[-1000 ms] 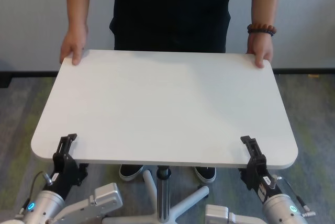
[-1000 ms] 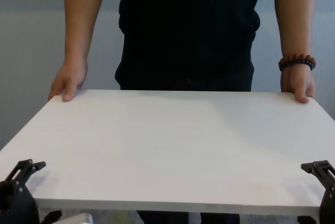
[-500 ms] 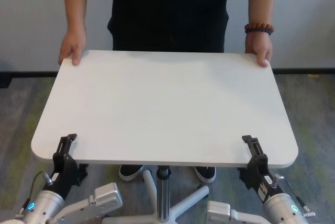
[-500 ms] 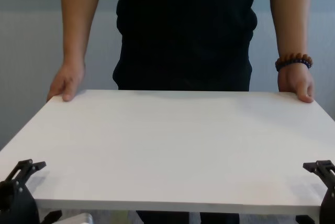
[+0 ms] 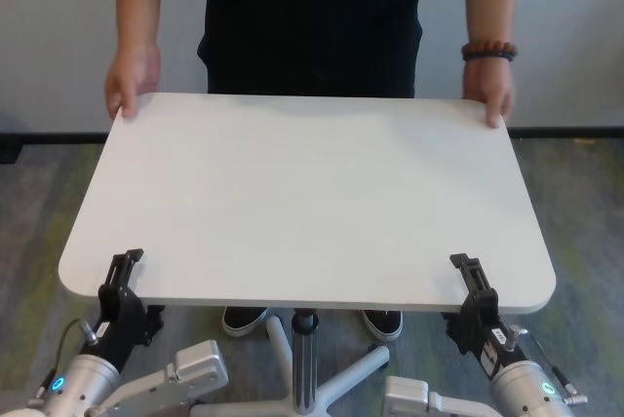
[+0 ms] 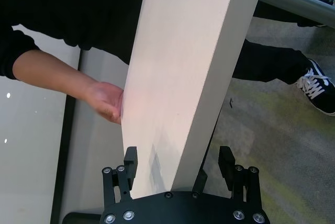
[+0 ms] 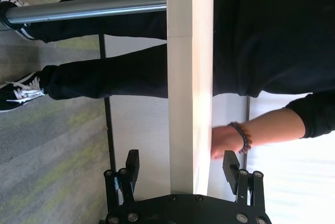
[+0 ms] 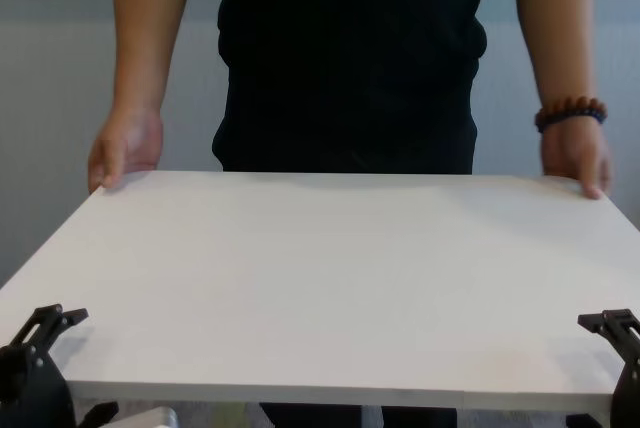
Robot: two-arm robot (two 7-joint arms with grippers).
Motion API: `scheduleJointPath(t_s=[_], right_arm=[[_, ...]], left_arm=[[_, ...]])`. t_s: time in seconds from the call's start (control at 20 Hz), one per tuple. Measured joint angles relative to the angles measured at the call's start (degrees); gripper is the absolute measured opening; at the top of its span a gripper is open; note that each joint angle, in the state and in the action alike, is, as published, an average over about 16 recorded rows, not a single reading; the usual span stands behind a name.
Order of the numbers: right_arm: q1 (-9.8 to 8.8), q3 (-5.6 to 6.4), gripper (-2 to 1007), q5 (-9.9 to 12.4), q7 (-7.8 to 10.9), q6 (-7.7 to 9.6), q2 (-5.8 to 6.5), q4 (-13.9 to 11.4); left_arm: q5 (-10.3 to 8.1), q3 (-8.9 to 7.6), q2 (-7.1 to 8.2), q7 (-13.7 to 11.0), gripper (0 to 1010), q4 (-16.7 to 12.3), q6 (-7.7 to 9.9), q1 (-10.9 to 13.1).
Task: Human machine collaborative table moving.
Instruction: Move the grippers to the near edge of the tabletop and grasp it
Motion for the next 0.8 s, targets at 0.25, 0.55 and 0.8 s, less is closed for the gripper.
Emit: scheduleJointPath(t_s=[0.25,0.55,0.8], right_arm=[[0.06,-0.15,1001,-0.16,0.18,0.19,0.1,-0.05],[0.1,-0.25,998,-0.28,0.3,0.33,0.16,-0.09],[0.12,-0.3,967,-0.34,0.35,0.4,0.18,-0.12]], left_arm=[[0.0,0.0,0.0,0.0,1003,0.0,0.0,0.0],[0.0,0.0,0.0,0.0,984,0.0,0.0,0.0],[0.0,0.0,0.0,0.0,921,0.0,0.0,0.0]])
